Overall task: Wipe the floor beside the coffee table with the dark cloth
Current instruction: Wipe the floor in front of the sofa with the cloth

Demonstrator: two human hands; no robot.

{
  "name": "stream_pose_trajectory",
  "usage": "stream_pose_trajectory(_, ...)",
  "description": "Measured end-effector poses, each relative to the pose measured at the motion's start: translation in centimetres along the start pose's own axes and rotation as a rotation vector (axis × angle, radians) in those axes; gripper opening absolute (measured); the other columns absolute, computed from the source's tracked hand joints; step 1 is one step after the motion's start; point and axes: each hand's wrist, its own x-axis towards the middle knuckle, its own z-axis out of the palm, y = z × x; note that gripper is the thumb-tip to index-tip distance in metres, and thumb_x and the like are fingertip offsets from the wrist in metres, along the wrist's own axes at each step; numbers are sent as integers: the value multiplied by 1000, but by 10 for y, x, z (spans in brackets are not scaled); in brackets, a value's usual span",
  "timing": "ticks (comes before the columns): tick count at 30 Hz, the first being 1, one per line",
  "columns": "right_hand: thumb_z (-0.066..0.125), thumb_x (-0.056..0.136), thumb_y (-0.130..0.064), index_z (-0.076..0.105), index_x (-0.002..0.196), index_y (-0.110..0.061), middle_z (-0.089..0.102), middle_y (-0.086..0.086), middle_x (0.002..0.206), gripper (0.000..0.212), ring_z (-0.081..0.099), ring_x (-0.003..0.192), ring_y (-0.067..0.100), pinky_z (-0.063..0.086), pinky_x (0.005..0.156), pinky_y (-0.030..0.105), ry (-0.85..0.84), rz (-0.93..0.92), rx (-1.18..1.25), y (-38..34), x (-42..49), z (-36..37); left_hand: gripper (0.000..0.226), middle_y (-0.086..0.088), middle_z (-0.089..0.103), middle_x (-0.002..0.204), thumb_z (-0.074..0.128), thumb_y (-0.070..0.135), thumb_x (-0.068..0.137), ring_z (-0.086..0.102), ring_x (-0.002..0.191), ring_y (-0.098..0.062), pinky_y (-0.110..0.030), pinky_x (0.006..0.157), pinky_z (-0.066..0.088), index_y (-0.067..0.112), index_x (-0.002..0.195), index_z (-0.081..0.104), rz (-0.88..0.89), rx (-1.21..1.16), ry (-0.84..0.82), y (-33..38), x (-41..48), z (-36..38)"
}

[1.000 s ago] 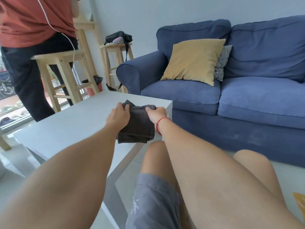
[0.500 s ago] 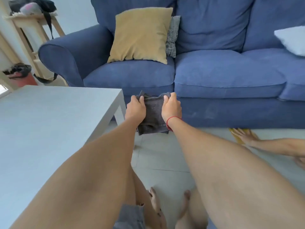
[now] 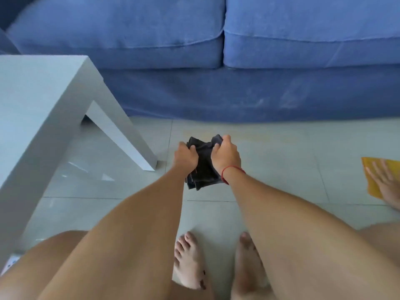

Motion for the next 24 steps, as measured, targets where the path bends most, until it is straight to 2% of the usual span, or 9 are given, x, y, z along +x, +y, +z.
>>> stream_pose_trajectory(4,41,99,-21,47,119,-8,63,18,114,25,63,100,39,53,82,43,-34,49,-52,29,42,39,35,-21,56,118,38,31,100,56,101,-36,-43,84,49,3,121,44,-75,19,-35,-28,48,33)
stream_pose_trajectory(7,42,97,-18,43,130,-9,58,16,125,34,59,111,36,49,89,42,-49,63,-85,46,63,73,39,-21,55,123,41,32,99,55,109,-37,-45,89,49,4,126,41,-122,49,-93,-46,76,54)
stream_pose_trajectory(10,46,95,-21,28,146,-9,35,12,150,56,39,134,31,38,105,42,-47,-45,-226,64,71,111,56,-19,37,144,39,35,99,34,133,-36,-48,105,34,7,145,25,-117,158,-113,-66,98,65)
stream_pose_trajectory(13,43,96,-36,22,151,-16,12,12,162,63,14,148,31,17,119,45,-188,-229,-408,86,72,143,60,-15,20,156,34,33,100,17,145,-33,-46,115,22,7,151,16,-21,289,6,-91,122,62)
stream_pose_trajectory(15,40,93,-49,30,150,-22,17,10,161,64,15,148,36,9,119,51,-209,-380,-502,104,71,159,60,-15,8,161,31,32,102,5,149,-30,-43,119,12,8,153,12,66,372,46,-107,143,59)
stream_pose_trajectory(18,37,90,-58,39,146,-27,31,5,157,64,26,145,34,11,115,52,-150,-479,-555,126,78,171,62,-13,-5,162,27,35,102,-5,150,-28,-42,122,2,12,154,4,160,502,52,-122,174,58)
stream_pose_trajectory(21,33,93,-56,36,147,-30,29,-2,158,59,24,147,31,11,117,51,-73,-477,-572,133,101,169,65,-5,-14,162,21,46,100,-11,150,-24,-42,120,-4,22,154,-6,157,601,39,-135,187,58)
stream_pose_trajectory(24,28,94,-51,37,146,-29,30,0,158,57,23,146,35,15,116,57,-24,-385,-595,123,130,167,65,-4,-16,162,20,48,99,-13,150,-24,-46,119,-7,27,154,-7,165,614,71,-141,189,60)
